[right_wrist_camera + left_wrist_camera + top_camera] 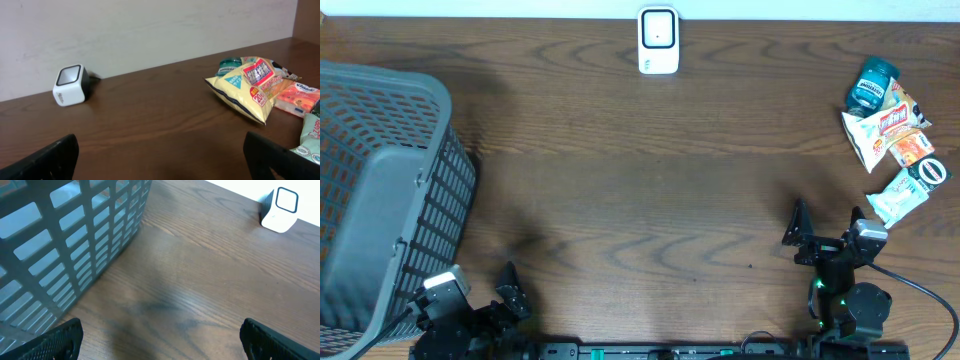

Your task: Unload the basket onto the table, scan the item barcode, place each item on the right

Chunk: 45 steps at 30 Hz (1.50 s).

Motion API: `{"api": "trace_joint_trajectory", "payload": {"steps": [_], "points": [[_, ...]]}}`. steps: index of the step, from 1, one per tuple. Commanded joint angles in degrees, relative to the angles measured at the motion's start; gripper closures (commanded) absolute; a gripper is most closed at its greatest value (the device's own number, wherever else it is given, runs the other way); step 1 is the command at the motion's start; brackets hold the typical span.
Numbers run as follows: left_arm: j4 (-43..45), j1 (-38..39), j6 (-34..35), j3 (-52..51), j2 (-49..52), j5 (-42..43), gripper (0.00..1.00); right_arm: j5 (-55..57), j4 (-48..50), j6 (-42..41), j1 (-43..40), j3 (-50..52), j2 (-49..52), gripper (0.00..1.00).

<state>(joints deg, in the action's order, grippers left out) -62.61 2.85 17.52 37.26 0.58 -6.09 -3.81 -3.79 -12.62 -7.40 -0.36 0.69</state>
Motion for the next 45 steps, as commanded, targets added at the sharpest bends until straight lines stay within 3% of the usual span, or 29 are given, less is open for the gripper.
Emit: {"api": "trace_joint_trajectory", "payload": {"steps": [1, 6, 10, 23, 29, 45], "points": [[0.1, 0.2, -0.9, 0.3, -0.3, 0.1, 0.01, 0.5, -0.3, -0.6, -0.4, 0.0, -0.4, 0.01], [0.2, 0.2, 3.7, -0.2, -0.4, 3.7, 0.01, 0.5, -0.3, -0.6, -0.4, 0.0, -0.4, 0.01], [5.5, 0.2, 4.2, -3.3, -0.4, 4.0, 0.01, 0.5, -0.3, -0.6, -0.4, 0.0, -0.4, 0.01], [56.2, -0.2, 1.2, -31.7, -0.5, 2.0, 0.01, 0.5, -0.3, -0.6, -0.4, 0.0, -0.4, 0.01], [58.8, -0.2, -16.0, -34.7, -0.5, 8.7, 0.01, 0.5, -0.3, -0.6, -0.4, 0.0, -0.4, 0.01], [58.6, -0.2, -16.7, -37.0, -0.5, 8.4, 0.01, 0.5, -0.3, -0.6, -0.4, 0.0, -0.4, 0.01]]}}
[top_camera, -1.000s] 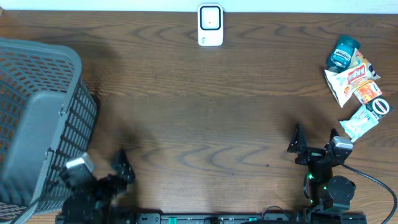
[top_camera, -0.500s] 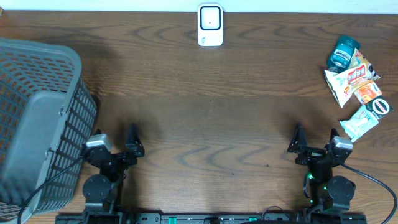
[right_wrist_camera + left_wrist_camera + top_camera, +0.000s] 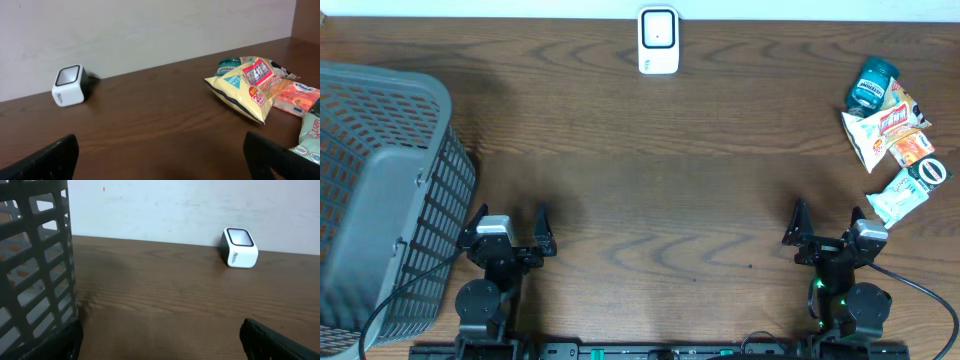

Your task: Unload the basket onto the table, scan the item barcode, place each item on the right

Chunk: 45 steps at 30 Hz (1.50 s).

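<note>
A white barcode scanner (image 3: 658, 41) stands at the table's far edge, also seen as a small white cube (image 3: 239, 254) (image 3: 69, 85). A pile of packaged items (image 3: 892, 125) lies at the far right: a yellow snack bag (image 3: 243, 85), a teal-lidded tub (image 3: 872, 86), an orange pack (image 3: 296, 96), a green-white pack (image 3: 899, 195). My left gripper (image 3: 507, 227) is open at the near left, beside the basket, nothing between its fingers. My right gripper (image 3: 828, 224) is open at the near right, short of the pile.
A large grey slatted basket (image 3: 375, 190) fills the left side, its wall (image 3: 35, 265) close to my left gripper. The pale wall (image 3: 150, 30) runs behind the table's far edge.
My left arm has come out from the near-left corner, turned from facing the basket at an angle to facing straight toward the scanner. The right arm has barely shifted.
</note>
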Motion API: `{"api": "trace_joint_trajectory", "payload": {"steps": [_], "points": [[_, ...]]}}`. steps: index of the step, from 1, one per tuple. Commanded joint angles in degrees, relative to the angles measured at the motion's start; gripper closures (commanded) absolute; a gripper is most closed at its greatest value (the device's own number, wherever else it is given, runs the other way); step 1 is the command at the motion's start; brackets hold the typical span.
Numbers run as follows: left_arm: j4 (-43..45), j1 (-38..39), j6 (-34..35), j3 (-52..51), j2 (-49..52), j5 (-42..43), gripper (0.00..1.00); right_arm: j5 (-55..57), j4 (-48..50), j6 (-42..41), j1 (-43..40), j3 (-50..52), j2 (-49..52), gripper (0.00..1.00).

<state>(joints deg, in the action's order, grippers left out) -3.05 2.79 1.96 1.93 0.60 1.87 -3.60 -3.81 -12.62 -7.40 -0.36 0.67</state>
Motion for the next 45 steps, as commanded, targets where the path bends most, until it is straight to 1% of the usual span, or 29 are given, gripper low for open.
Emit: {"api": "trace_joint_trajectory", "payload": {"steps": [1, 14, 18, 22, 23, 28, 33, 38, 40, 43, 45], "points": [[-0.9, -0.1, -1.1, -1.7, -0.5, 0.5, 0.01, 0.3, -0.3, -0.6, -0.4, 0.0, -0.3, 0.01], [-0.9, -0.1, -1.1, -1.7, -0.5, 0.5, 0.01, 0.3, -0.3, -0.6, -0.4, 0.0, -0.3, 0.01], [-0.9, -0.1, -1.1, -1.7, -0.5, 0.5, 0.01, 2.6, 0.1, -0.6, -0.4, 0.0, -0.3, 0.01], [-0.9, -0.1, -1.1, -1.7, -0.5, 0.5, 0.01, 0.7, -0.3, -0.6, -0.4, 0.0, -0.3, 0.01], [-0.9, -0.1, -1.1, -1.7, -0.5, 0.5, 0.01, 0.3, -0.3, -0.2, -0.4, 0.0, -0.3, 0.01], [-0.9, -0.1, -1.1, -1.7, -0.5, 0.5, 0.01, -6.1, 0.2, 6.4, -0.4, 0.0, -0.3, 0.01], [-0.9, -0.1, -1.1, -1.7, -0.5, 0.5, 0.01, -6.8, 0.2, 6.5, -0.4, 0.0, -0.3, 0.01], [-0.9, -0.1, -1.1, -1.7, -0.5, 0.5, 0.01, -9.7, 0.4, 6.5, -0.3, 0.0, 0.9, 0.01], [-0.9, -0.1, -1.1, -1.7, -0.5, 0.5, 0.01, -9.4, 0.5, 6.6, 1.3, 0.0, 1.1, 0.01], [-0.9, -0.1, -1.1, -1.7, -0.5, 0.5, 0.01, -9.2, 0.6, 11.0, 5.2, 0.0, 1.1, 0.01], [-0.9, -0.1, -1.1, -1.7, -0.5, 0.5, 0.01, -7.8, 0.6, 11.6, 6.6, 0.0, 1.1, 0.01]]}}
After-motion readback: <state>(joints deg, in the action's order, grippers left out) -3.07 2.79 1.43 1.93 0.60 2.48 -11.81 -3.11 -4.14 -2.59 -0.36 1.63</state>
